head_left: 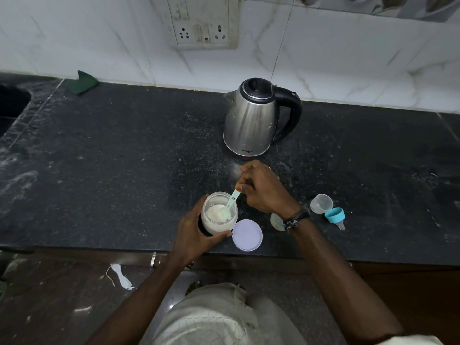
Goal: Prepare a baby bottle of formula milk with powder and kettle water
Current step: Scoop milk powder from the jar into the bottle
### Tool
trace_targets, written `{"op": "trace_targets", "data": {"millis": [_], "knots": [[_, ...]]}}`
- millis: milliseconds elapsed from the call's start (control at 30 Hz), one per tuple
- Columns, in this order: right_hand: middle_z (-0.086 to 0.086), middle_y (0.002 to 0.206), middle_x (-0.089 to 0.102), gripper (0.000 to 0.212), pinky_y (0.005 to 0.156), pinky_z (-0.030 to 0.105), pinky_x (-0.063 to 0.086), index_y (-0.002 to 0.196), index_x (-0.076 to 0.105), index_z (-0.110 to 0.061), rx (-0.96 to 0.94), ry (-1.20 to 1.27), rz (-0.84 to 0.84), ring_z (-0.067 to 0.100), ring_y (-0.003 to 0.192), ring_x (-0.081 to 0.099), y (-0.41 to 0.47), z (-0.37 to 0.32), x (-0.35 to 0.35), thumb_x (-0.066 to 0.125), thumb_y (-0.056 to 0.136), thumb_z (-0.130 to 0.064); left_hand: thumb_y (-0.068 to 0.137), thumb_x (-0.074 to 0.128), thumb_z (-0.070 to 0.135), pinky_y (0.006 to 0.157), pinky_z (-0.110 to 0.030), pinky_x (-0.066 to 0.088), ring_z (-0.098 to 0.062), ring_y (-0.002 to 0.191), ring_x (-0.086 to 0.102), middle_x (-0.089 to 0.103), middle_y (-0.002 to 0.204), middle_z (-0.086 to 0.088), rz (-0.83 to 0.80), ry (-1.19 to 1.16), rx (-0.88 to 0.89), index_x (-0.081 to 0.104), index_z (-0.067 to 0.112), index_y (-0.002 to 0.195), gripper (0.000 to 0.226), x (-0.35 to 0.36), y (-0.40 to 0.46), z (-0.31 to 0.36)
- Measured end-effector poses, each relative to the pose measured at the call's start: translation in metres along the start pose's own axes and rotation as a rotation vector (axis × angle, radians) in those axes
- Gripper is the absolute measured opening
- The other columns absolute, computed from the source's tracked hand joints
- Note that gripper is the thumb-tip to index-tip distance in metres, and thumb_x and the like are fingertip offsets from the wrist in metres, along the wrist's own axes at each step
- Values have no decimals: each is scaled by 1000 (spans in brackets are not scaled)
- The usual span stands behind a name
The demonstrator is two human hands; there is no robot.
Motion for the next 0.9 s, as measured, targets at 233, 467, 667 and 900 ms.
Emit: {"op": "trace_targets", "data": {"millis": [233, 467, 667, 900], "knots": [[2, 112, 60, 9, 85, 18, 35, 88, 77, -10, 20, 64, 3, 11, 116, 51, -1, 0, -7, 68, 88, -10, 59, 98, 40, 106, -16, 45, -2, 127, 57, 62, 139, 9, 1, -18, -15, 48, 18, 145, 102, 0, -1, 0], [1, 102, 63, 11, 89, 34, 49, 88, 77, -9, 60, 173, 29, 17, 102, 58, -5, 6, -29, 67, 90, -14, 48, 81, 82, 122, -17, 19, -7, 154, 18, 17, 169, 3, -2, 20, -5, 6, 22, 159, 147, -4, -1, -4], [14, 96, 68, 12, 88, 49, 53, 83, 77, -10, 98, 252, 126, 29, 96, 64, -12, 30, -67, 67, 90, -13, 68, 69, 82, 128, -51, 9, -38, 157, -2, 2, 168, -23, 149, 114, 251, 0, -6, 156, 143, -29, 8, 62], [12, 100, 69, 18, 93, 40, 49, 85, 75, -1, 265, 314, 235, 24, 100, 63, -43, 83, -113, 65, 92, -13, 66, 78, 69, 127, -52, 6, -43, 156, -5, 1, 165, -32, 66, 73, 437, 2, -14, 152, 142, 8, 19, 138]]}}
Point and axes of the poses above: each hand's wrist, its own y-axis towards the middle knuckle, its own x-axis out of the palm, z = x × y, the point moved 10 cm from there along y, towards the middle knuckle
